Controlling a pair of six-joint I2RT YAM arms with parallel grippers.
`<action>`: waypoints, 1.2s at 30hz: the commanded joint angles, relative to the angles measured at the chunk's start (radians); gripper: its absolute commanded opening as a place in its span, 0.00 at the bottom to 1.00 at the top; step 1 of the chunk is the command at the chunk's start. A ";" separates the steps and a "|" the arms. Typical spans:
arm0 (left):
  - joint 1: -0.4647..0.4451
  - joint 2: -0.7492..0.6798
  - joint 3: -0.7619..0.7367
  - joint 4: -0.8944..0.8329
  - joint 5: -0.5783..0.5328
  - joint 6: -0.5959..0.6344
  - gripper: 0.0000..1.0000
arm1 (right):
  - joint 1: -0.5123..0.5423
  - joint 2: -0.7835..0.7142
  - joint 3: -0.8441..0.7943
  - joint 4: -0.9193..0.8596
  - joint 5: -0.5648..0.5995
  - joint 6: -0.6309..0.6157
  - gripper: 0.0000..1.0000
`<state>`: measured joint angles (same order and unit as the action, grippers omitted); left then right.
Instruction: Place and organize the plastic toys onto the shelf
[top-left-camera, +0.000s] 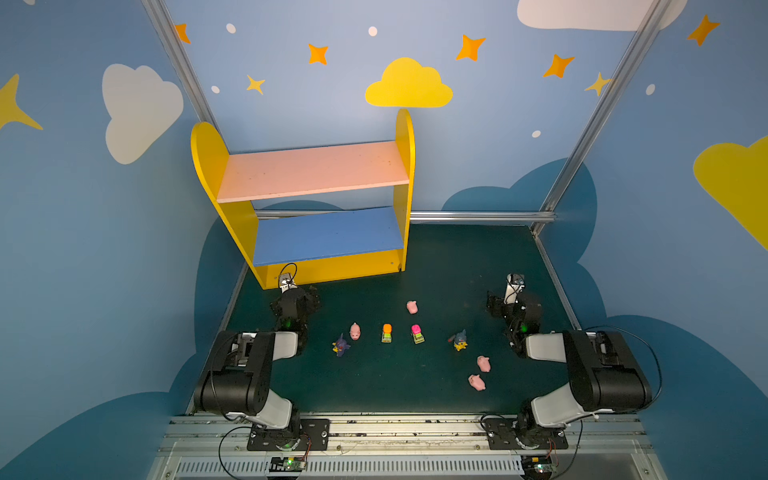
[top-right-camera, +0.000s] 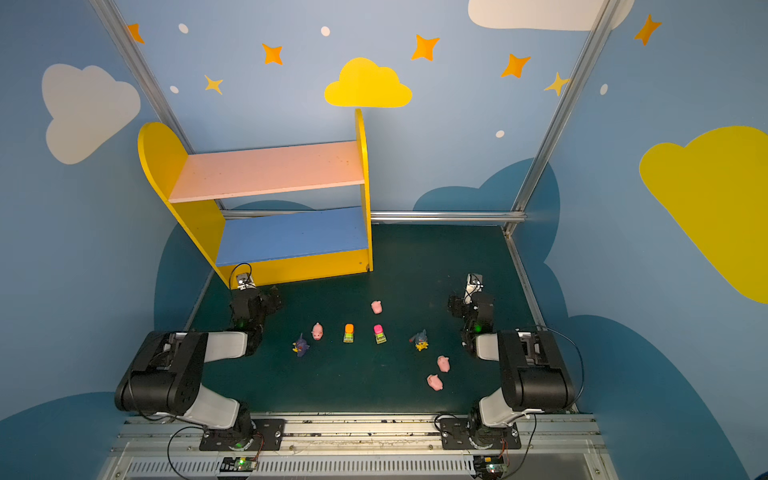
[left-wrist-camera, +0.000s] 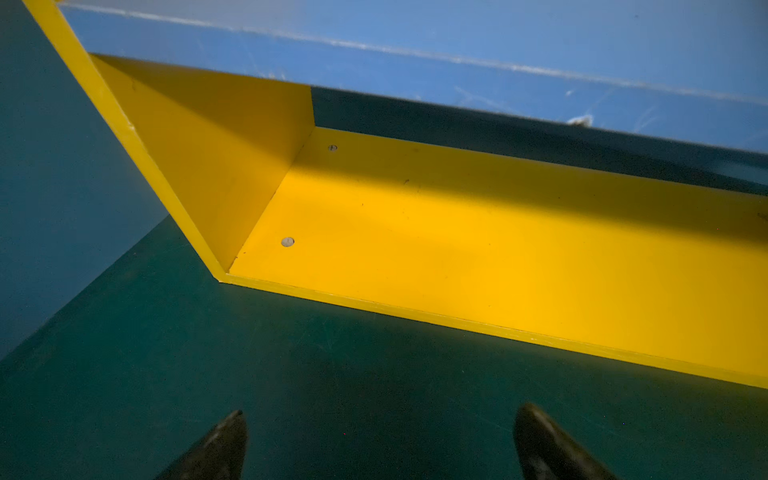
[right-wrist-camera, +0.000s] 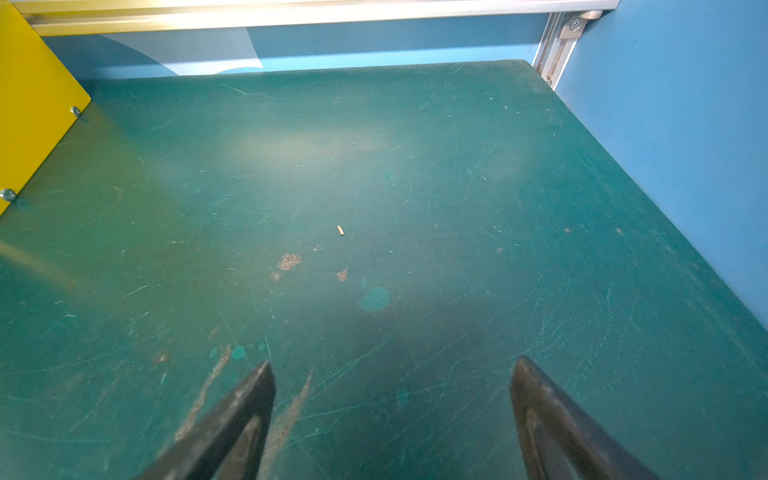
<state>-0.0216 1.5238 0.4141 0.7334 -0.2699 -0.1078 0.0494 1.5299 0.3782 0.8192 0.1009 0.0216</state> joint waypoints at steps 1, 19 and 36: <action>0.006 -0.007 0.002 0.017 0.007 0.007 1.00 | 0.004 -0.010 0.011 0.018 -0.006 0.000 0.87; -0.132 -0.238 0.270 -0.650 -0.131 -0.121 1.00 | 0.137 -0.307 0.469 -0.981 0.078 0.219 0.86; -0.555 -0.578 0.349 -1.330 -0.198 -0.516 1.00 | 0.583 -0.379 0.508 -1.218 -0.025 0.441 0.75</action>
<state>-0.5636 0.9894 0.7551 -0.4294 -0.4408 -0.5468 0.5774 1.1423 0.8619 -0.3630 0.0872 0.3962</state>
